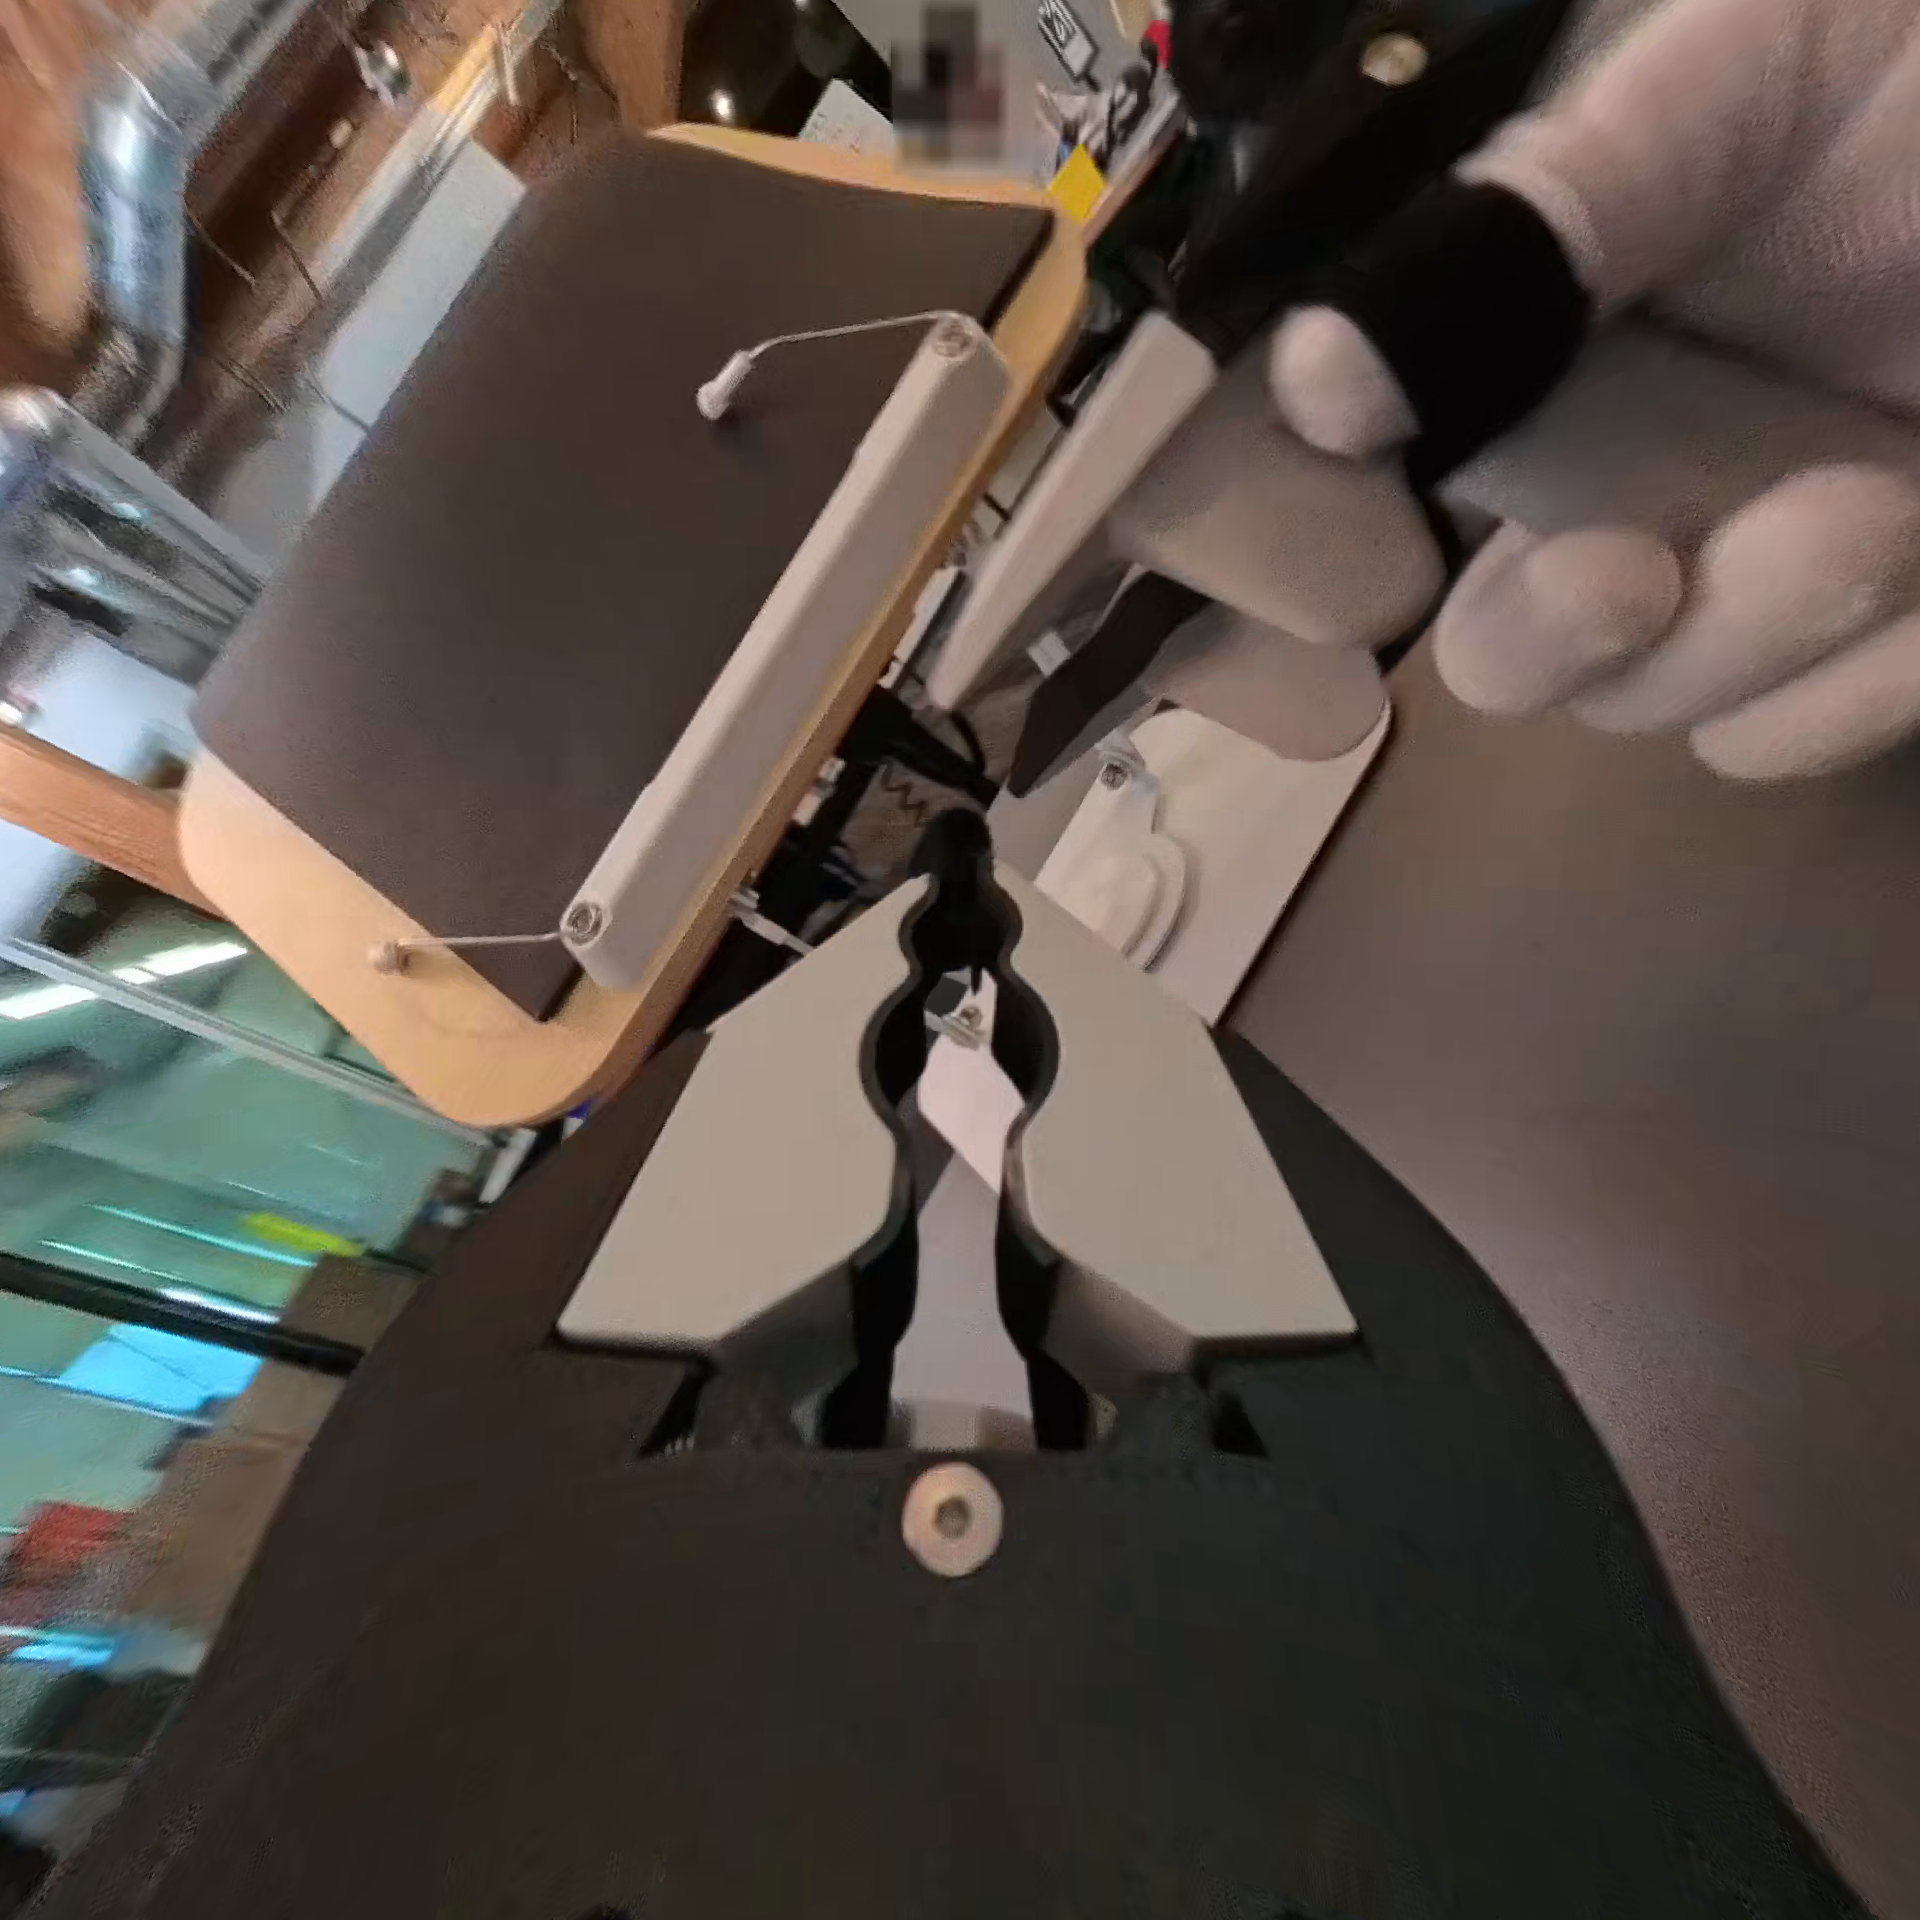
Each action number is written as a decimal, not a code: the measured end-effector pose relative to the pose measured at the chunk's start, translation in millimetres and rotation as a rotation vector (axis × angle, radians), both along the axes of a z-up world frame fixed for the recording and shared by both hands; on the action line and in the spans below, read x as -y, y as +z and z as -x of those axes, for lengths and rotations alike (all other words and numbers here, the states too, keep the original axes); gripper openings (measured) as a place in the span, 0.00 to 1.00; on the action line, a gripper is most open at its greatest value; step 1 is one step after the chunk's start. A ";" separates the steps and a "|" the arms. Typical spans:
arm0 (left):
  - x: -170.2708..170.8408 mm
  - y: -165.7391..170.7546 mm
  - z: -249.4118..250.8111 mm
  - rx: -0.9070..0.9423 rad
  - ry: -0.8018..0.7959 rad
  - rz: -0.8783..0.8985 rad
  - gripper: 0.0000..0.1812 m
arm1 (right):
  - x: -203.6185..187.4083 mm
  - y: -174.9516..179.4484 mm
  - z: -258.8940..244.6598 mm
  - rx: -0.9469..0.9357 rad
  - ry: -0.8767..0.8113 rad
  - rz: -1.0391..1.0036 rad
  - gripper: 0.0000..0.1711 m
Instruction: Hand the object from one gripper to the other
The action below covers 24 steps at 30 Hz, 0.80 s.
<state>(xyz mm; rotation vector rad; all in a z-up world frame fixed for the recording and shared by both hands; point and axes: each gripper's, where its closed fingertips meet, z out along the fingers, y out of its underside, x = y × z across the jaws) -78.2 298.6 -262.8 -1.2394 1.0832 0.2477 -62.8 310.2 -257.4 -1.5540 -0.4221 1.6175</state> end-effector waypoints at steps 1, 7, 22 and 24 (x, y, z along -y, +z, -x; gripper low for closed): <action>0.1 3.0 2.0 0.041 -0.015 0.044 0.01 | 0.4 0.5 -0.4 0.024 -0.014 -0.039 0.24; 7.6 5.9 3.0 0.197 -0.134 0.338 0.02 | 14.5 -9.7 12.1 0.200 0.003 -0.228 0.22; 60.2 5.6 7.5 0.236 -0.425 0.854 0.01 | 60.5 -0.8 28.2 0.267 0.123 -0.579 0.14; 64.1 5.3 8.5 0.225 -0.441 0.869 0.01 | 70.0 -0.1 30.7 0.257 0.166 -0.603 0.09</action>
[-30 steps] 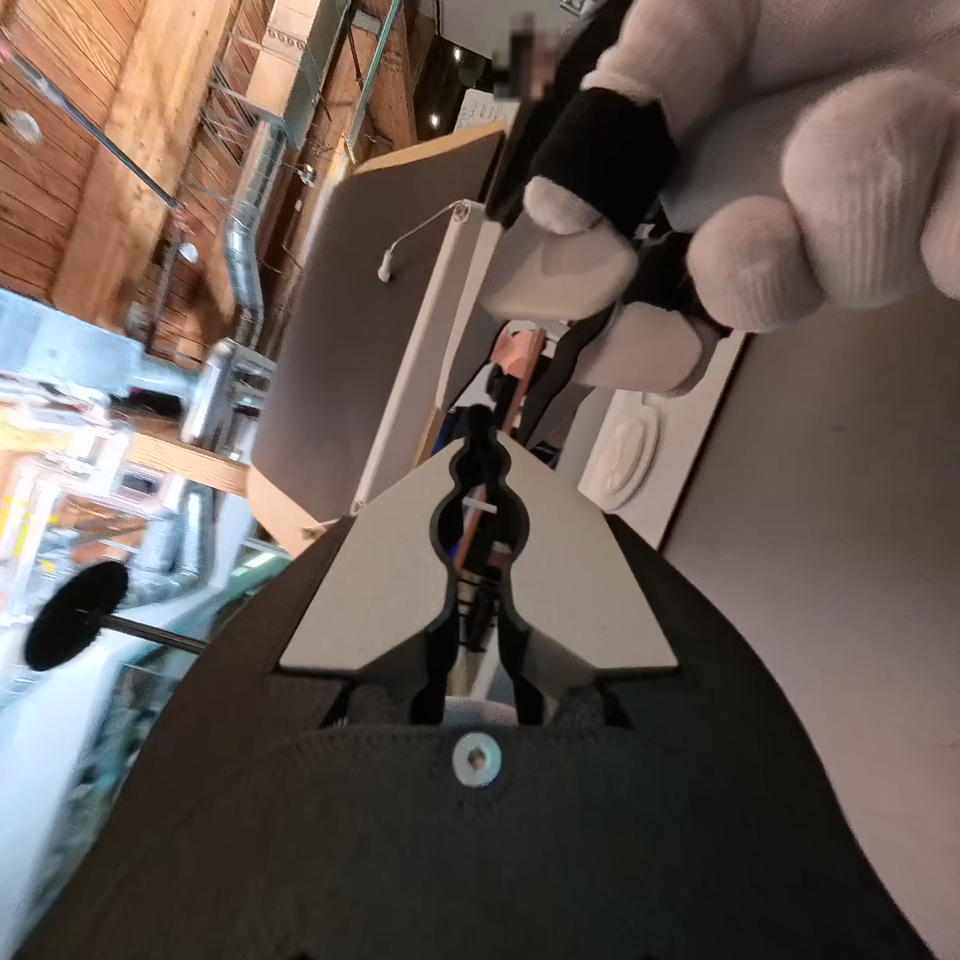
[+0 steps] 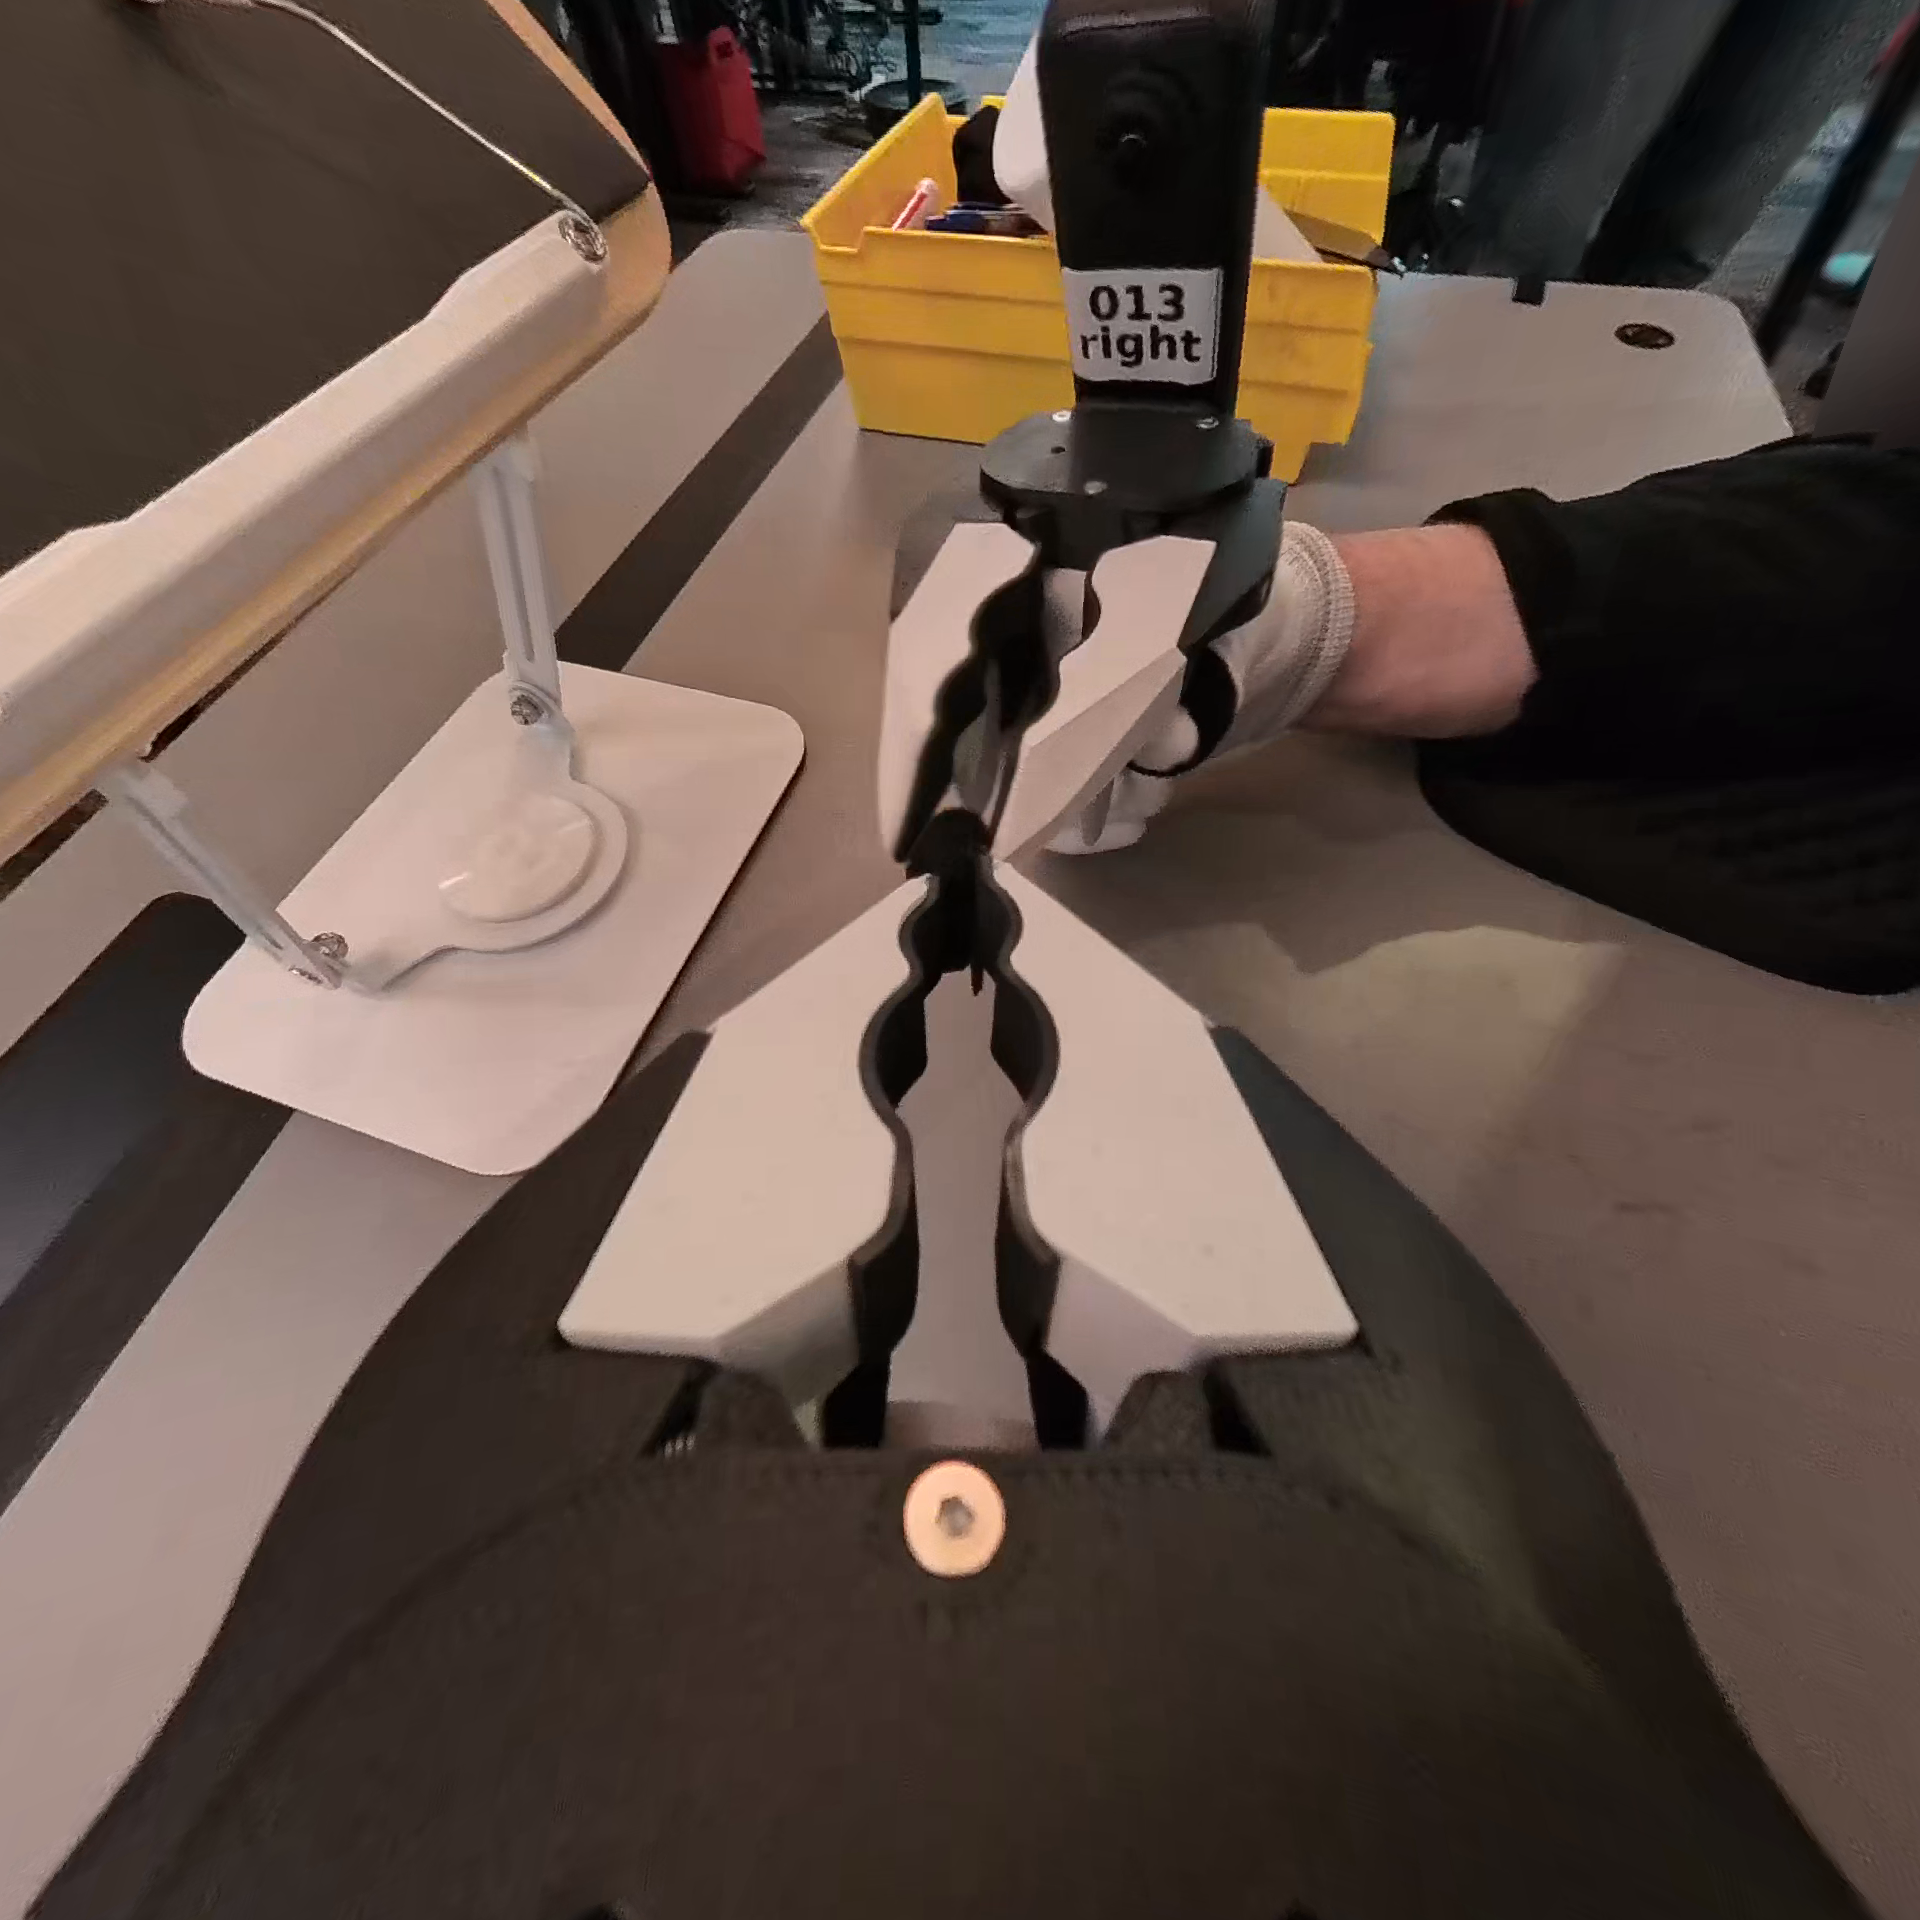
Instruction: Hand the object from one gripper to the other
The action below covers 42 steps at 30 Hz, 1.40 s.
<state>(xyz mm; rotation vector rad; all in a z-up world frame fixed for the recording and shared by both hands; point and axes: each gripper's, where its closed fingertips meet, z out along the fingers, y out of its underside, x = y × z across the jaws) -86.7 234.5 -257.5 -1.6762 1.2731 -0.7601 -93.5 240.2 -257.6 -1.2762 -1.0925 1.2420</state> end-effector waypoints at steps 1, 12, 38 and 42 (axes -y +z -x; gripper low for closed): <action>1.4 -1.0 0.6 -0.008 -0.007 0.005 0.01 | 2.4 -0.7 1.1 0.004 0.012 0.000 0.07; 5.5 6.0 -0.9 0.026 -0.032 -0.011 0.02 | 13.8 4.5 0.4 -0.017 0.078 0.006 0.00; -48.9 7.6 -21.4 -0.500 0.359 -1.288 0.16 | -54.3 13.5 -38.7 -0.342 0.006 0.661 0.00; -51.5 -0.6 -22.0 -0.532 0.350 -1.300 0.14 | -49.4 12.6 -32.8 -0.333 0.038 0.687 0.00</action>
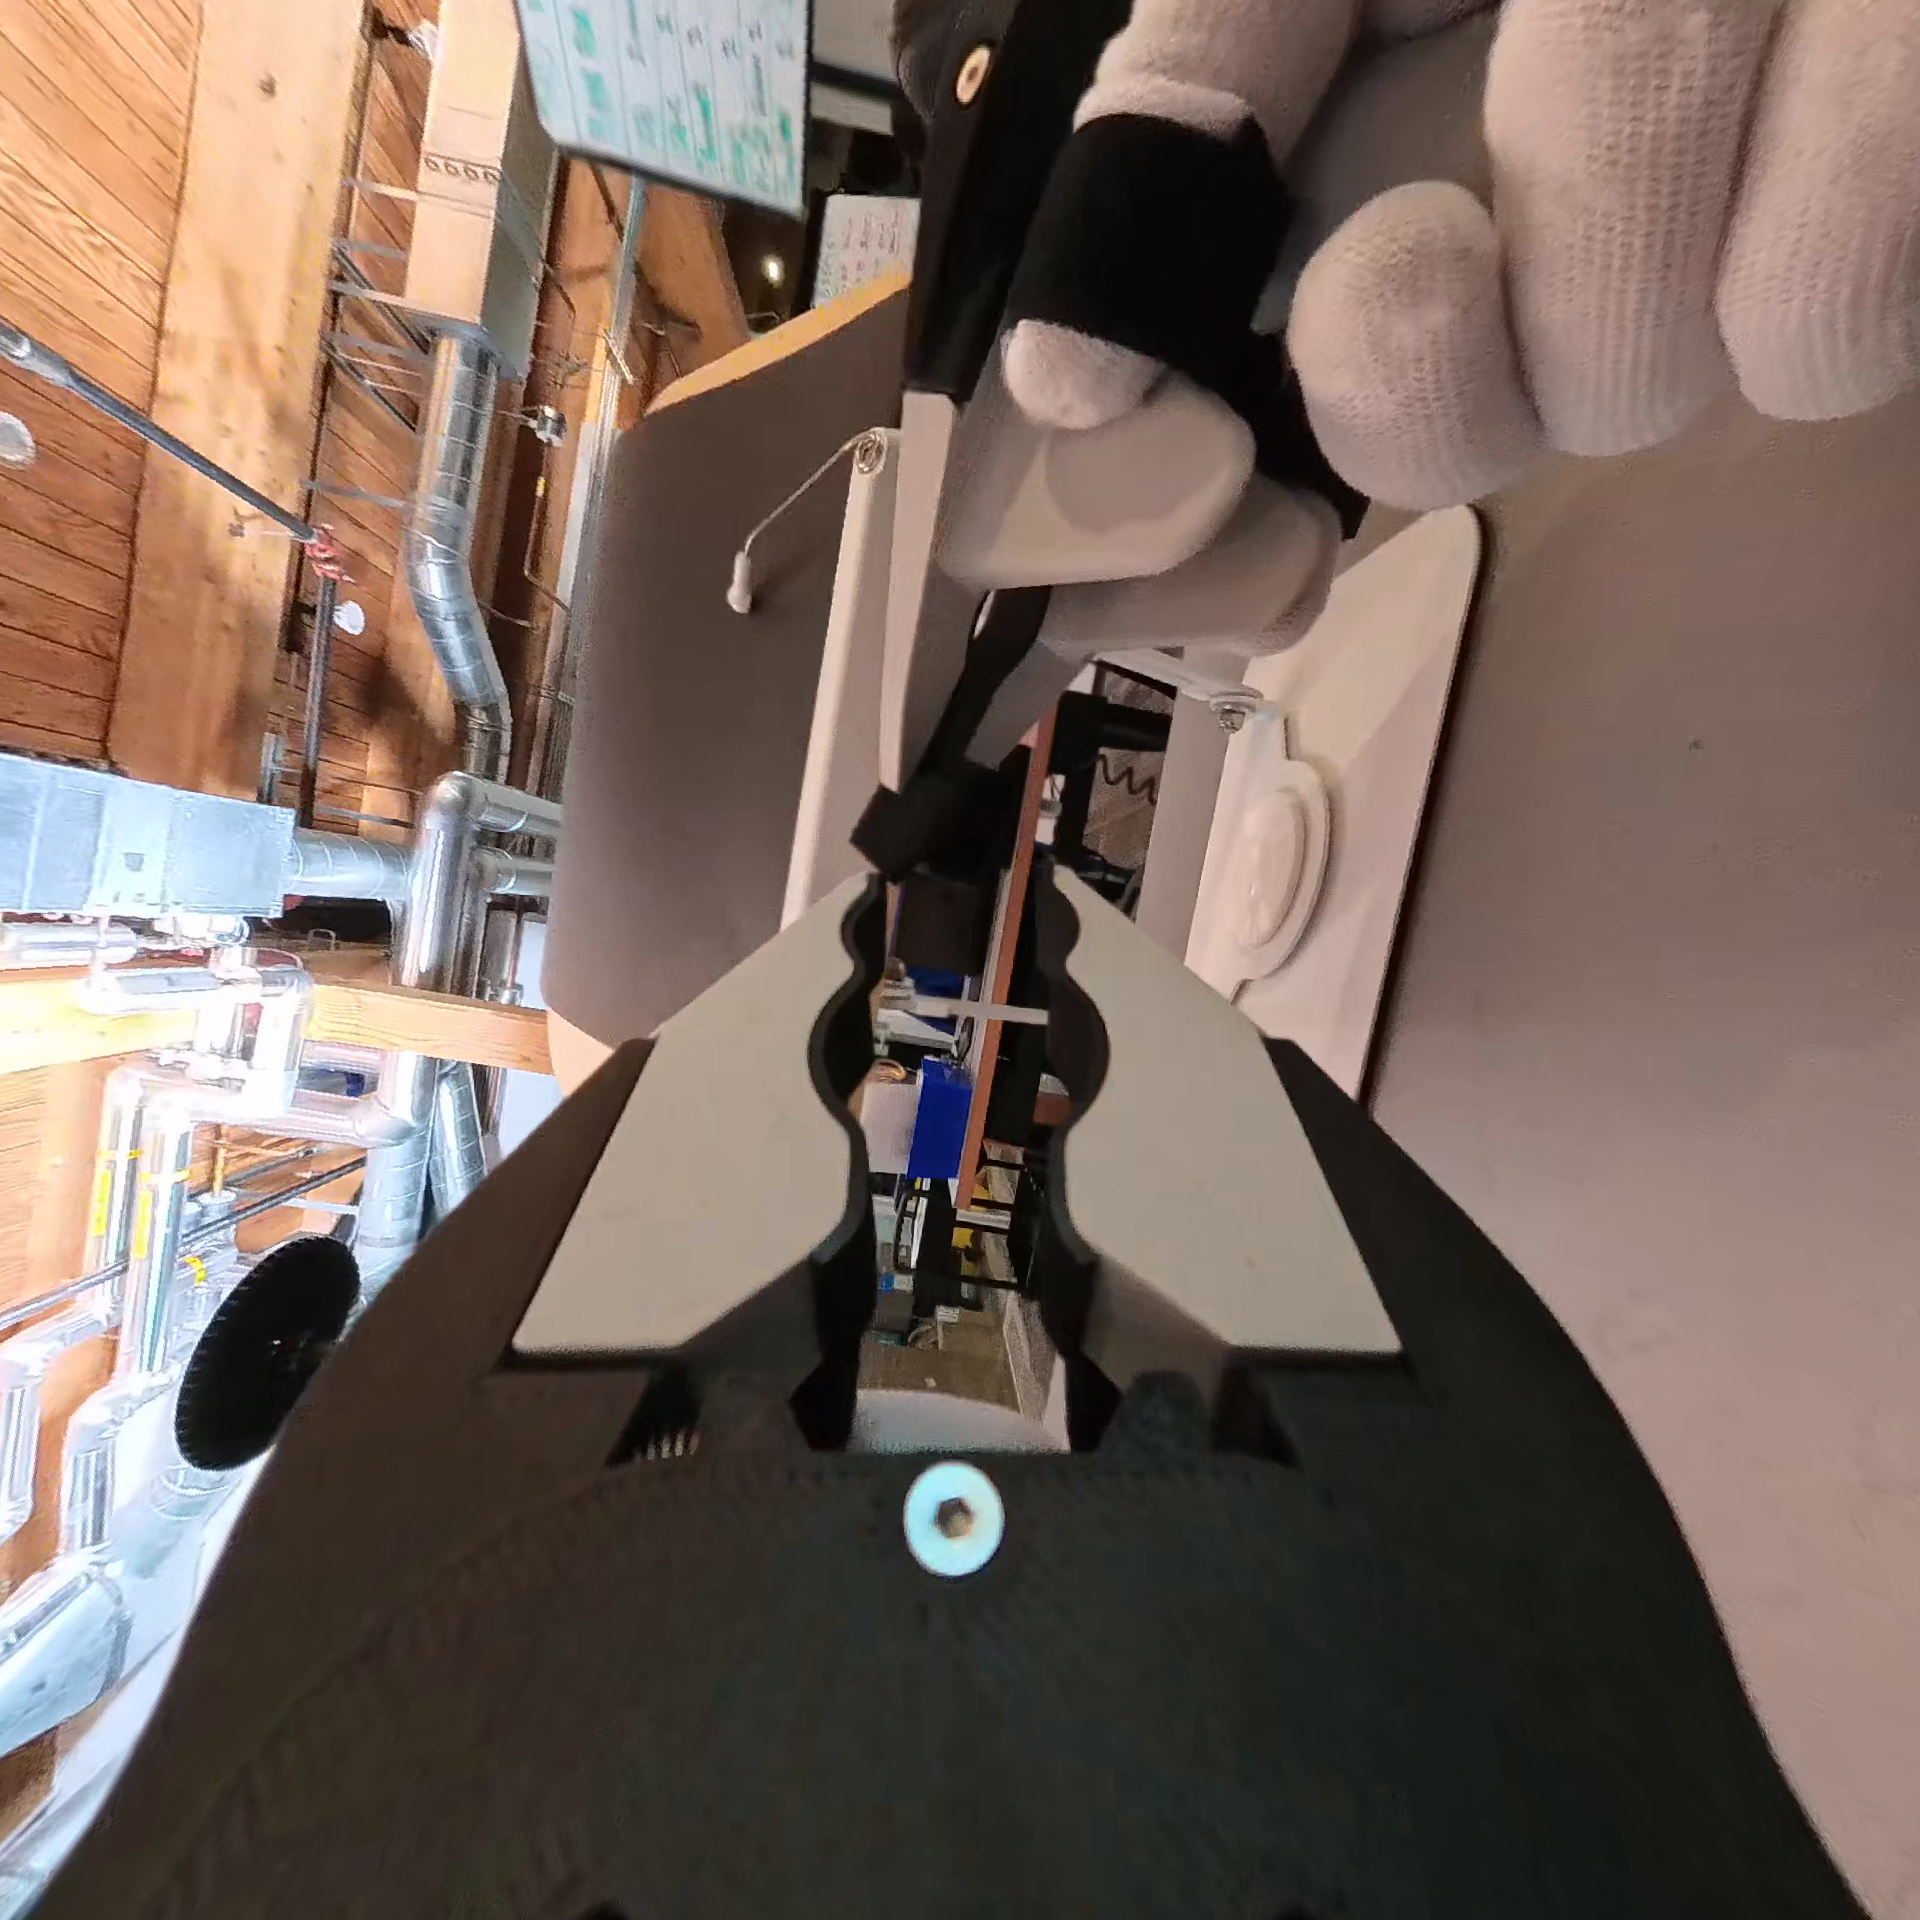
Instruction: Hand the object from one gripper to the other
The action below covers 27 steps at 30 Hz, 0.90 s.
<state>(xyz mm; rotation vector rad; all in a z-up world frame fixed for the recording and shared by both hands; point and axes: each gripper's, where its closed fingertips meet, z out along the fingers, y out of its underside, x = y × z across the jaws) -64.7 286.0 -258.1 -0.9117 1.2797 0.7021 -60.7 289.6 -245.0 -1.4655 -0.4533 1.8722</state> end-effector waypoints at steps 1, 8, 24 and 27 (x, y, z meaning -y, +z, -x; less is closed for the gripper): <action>-0.5 -0.4 0.7 0.001 0.002 -0.003 0.14 | -0.6 -0.9 0.2 0.004 -0.002 0.004 0.00; 1.5 1.2 -2.5 0.003 -0.005 -0.040 0.12 | -4.1 -7.6 2.6 0.017 0.001 0.060 0.00; 2.2 -1.8 -7.5 -0.009 -0.002 -0.083 0.10 | -6.7 -10.1 4.0 0.013 0.009 0.111 0.00; 3.3 -3.5 -9.5 -0.015 -0.008 -0.082 0.08 | -7.0 -11.5 4.3 0.022 0.008 0.112 0.00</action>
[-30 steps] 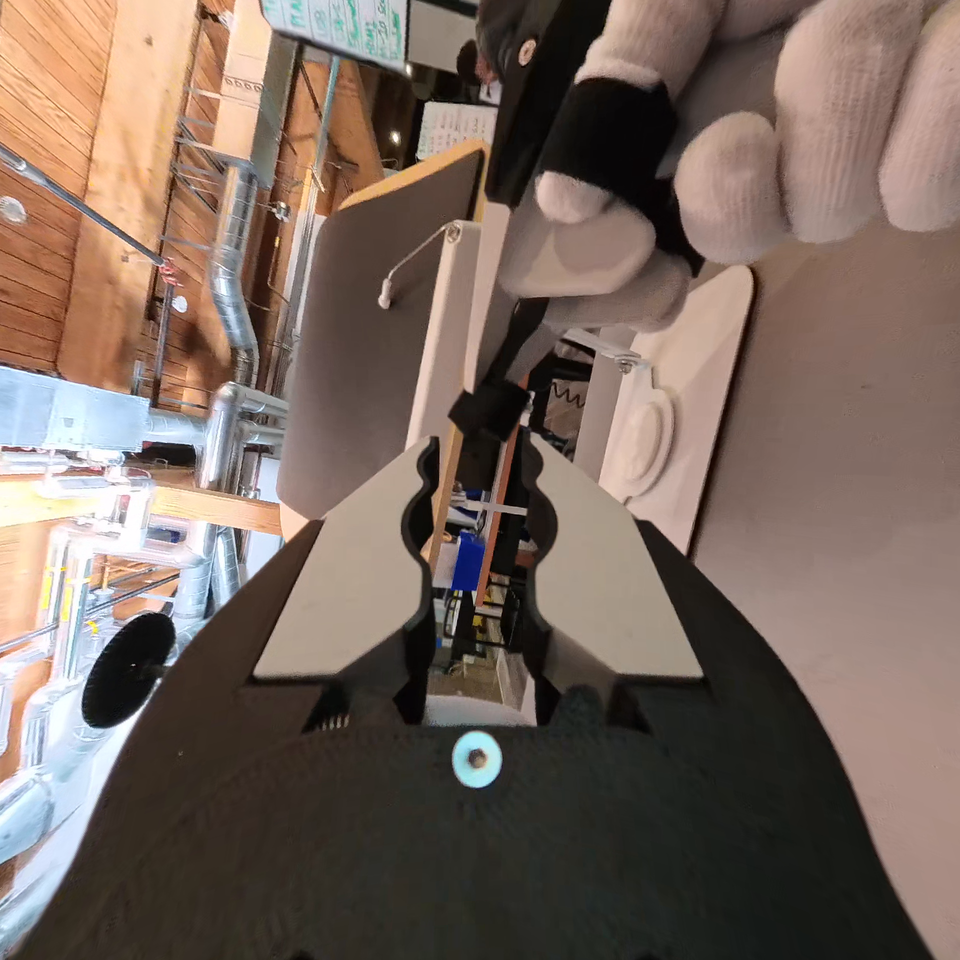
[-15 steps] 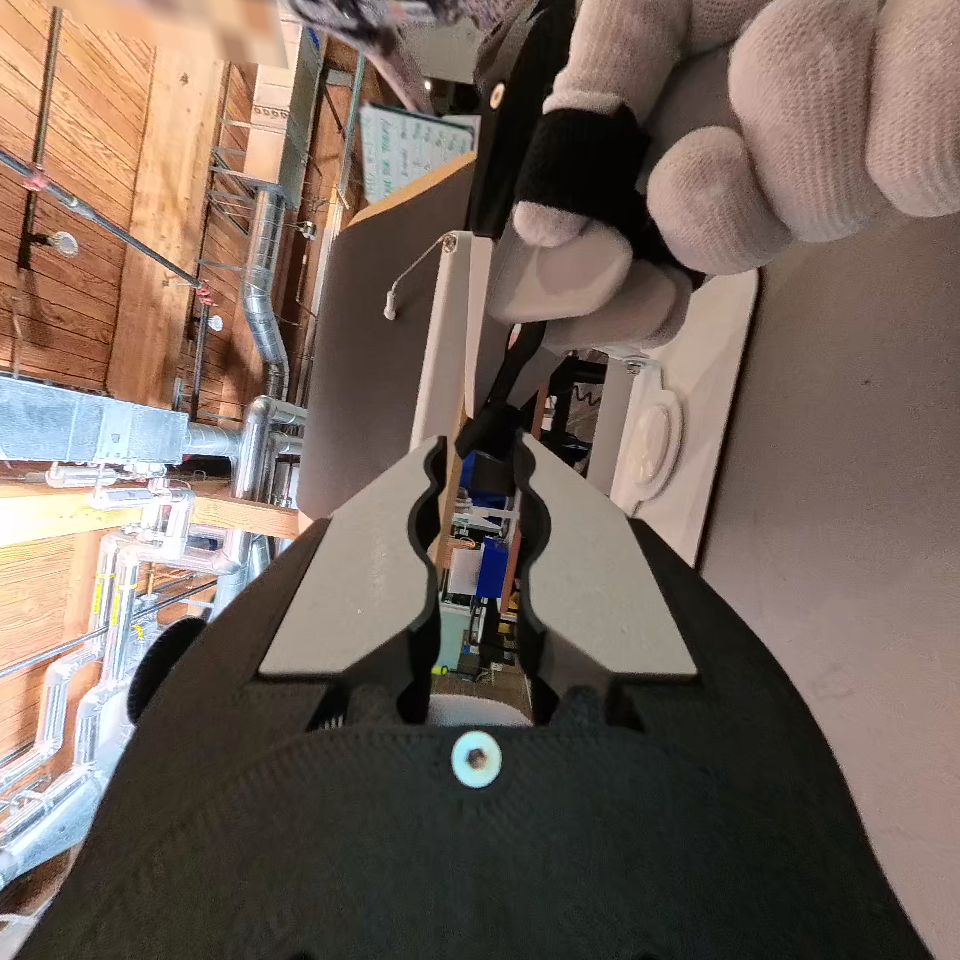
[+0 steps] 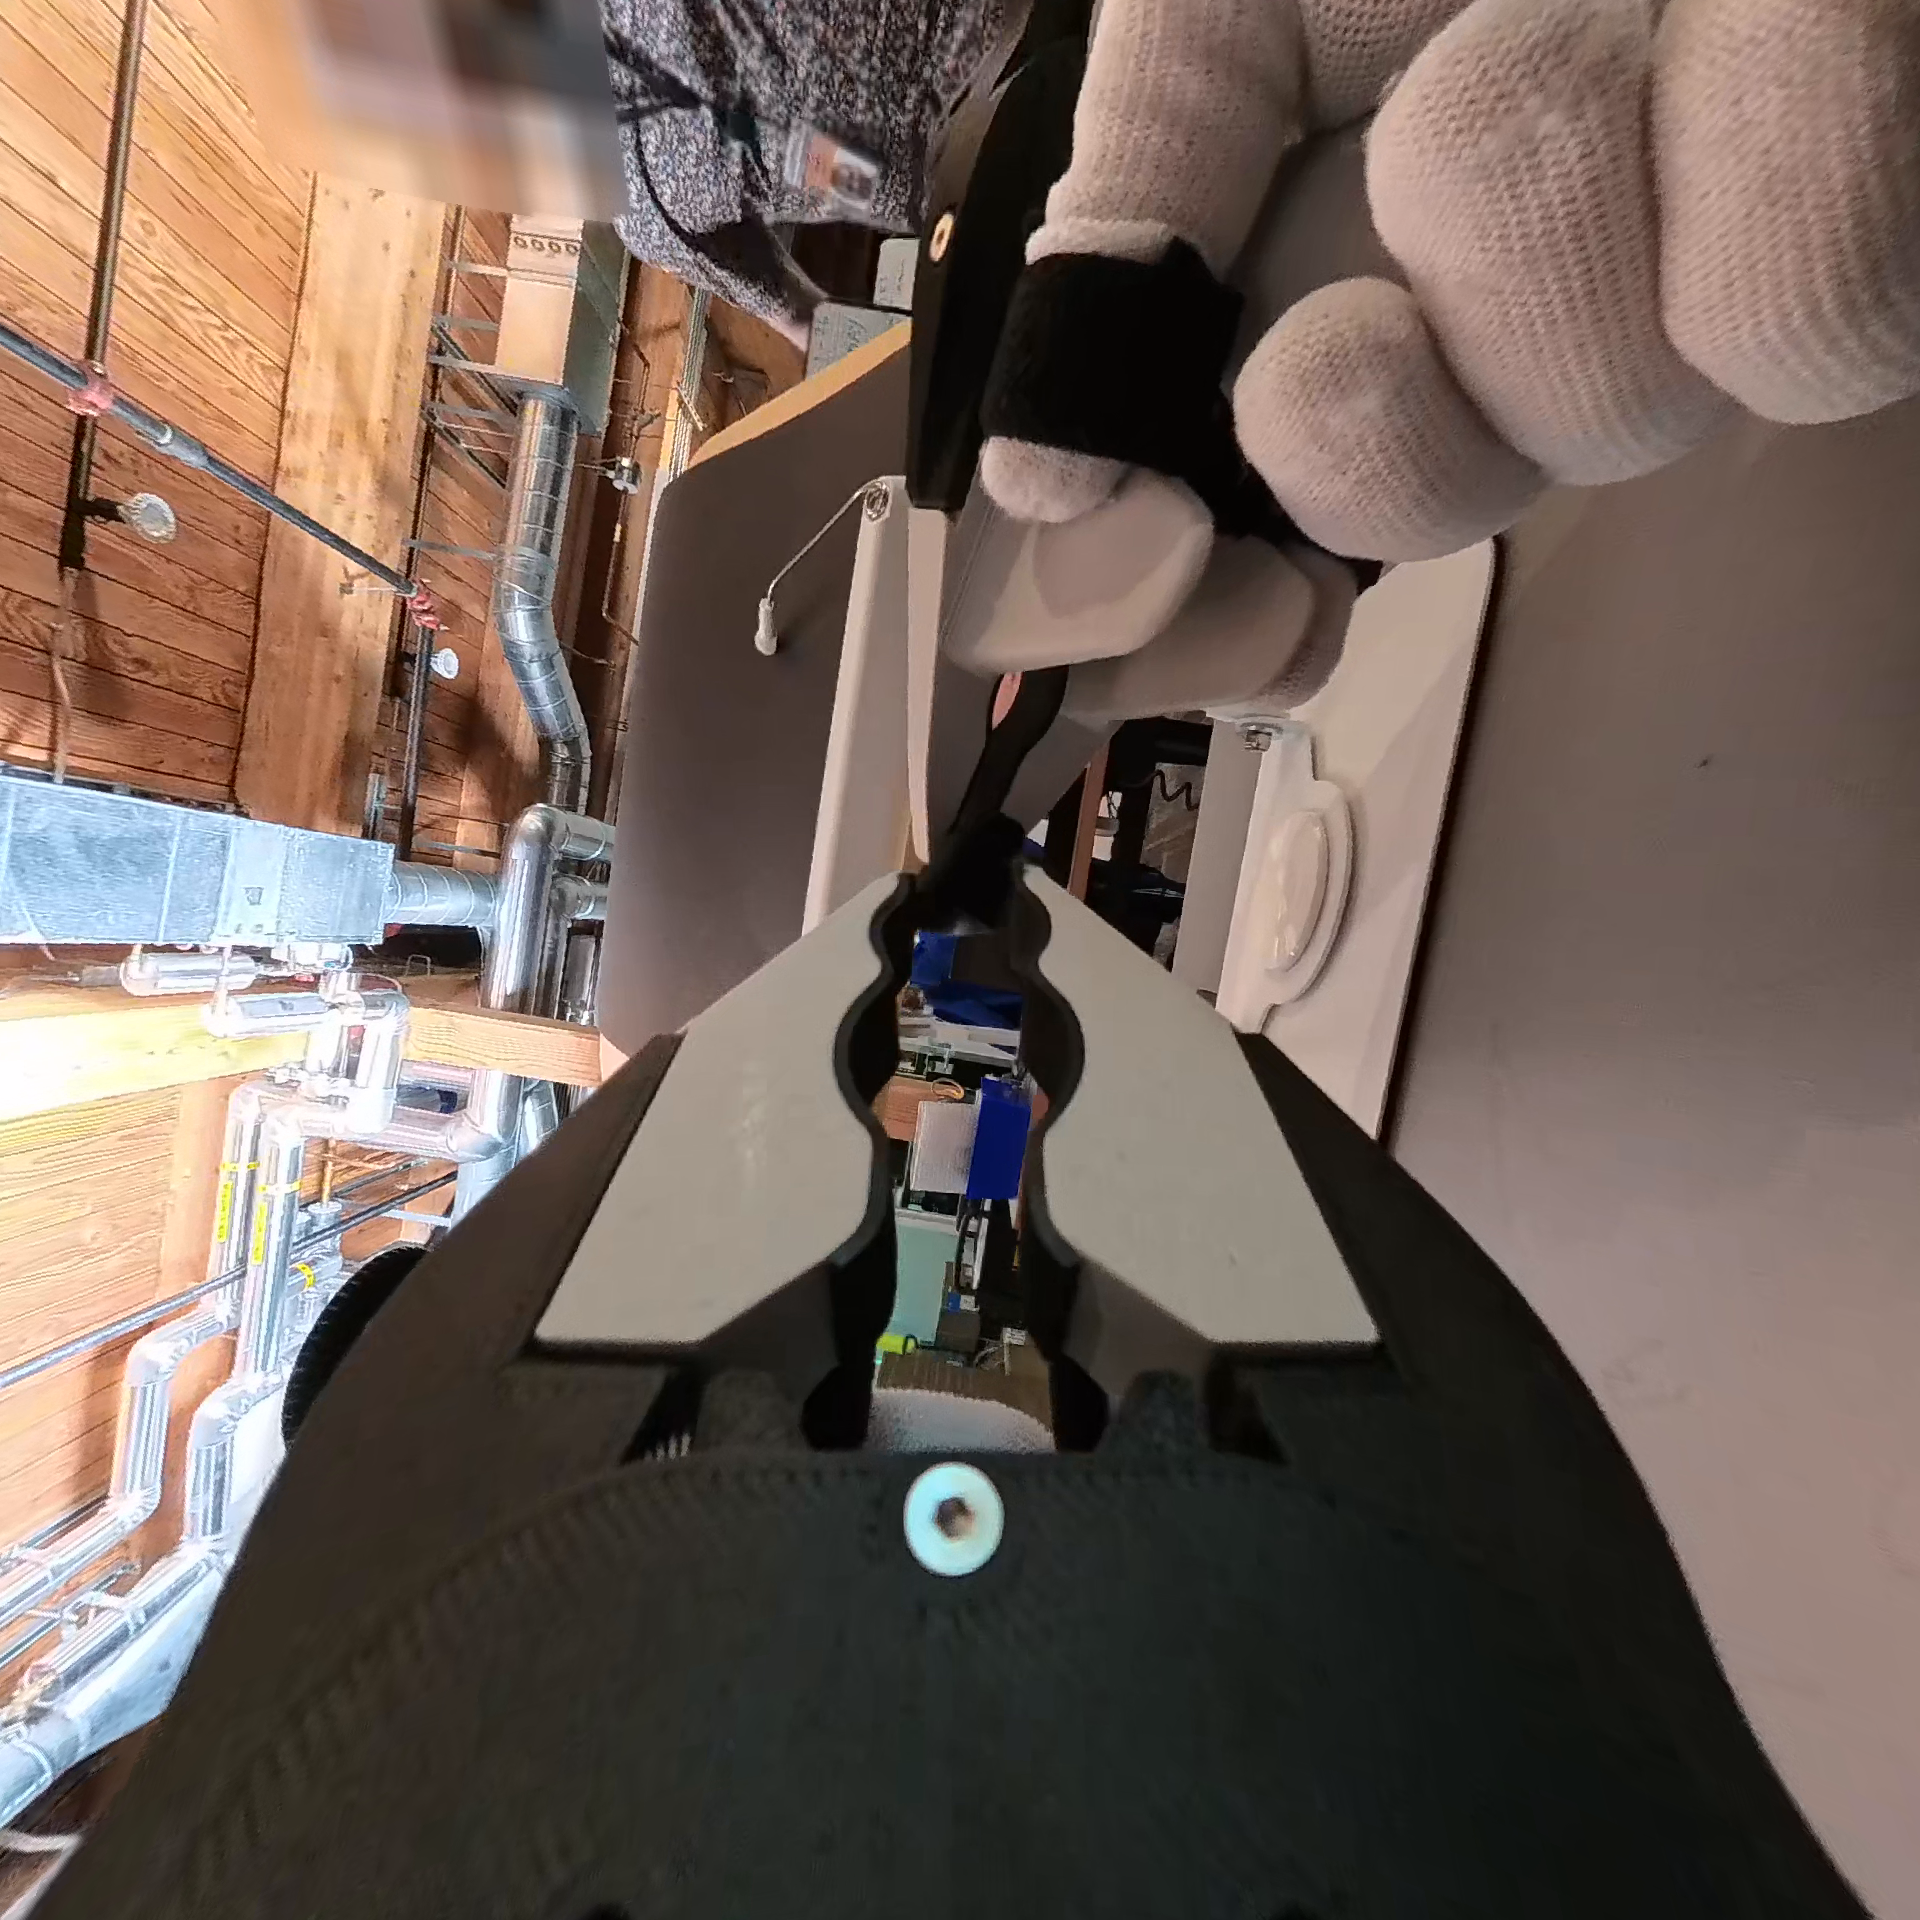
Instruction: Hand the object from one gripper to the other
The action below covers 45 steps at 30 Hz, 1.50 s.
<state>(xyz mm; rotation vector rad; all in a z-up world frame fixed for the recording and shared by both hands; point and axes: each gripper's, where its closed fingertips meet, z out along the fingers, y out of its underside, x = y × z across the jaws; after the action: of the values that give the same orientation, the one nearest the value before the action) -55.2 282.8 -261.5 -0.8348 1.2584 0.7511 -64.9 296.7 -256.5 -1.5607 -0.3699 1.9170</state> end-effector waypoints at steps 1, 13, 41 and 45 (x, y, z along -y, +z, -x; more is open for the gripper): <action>0.0 -0.6 -0.3 -0.001 0.000 0.002 0.08 | 0.1 -0.1 0.2 -0.001 0.002 0.003 0.00; 0.3 -2.8 -0.4 0.018 -0.006 0.050 0.04 | 0.8 -0.5 0.8 0.000 0.009 0.002 0.00; 10.2 11.3 -0.1 0.233 -0.119 0.255 0.01 | 5.3 7.9 0.1 -0.004 -0.008 -0.092 0.09; 11.3 11.9 0.1 0.252 -0.135 0.303 0.01 | 3.8 7.1 -0.1 0.013 -0.026 -0.107 0.13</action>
<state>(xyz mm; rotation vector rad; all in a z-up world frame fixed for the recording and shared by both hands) -55.3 271.5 -249.6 -1.0435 1.2018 0.3375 -64.9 292.9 -249.3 -1.5021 -0.4484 1.8376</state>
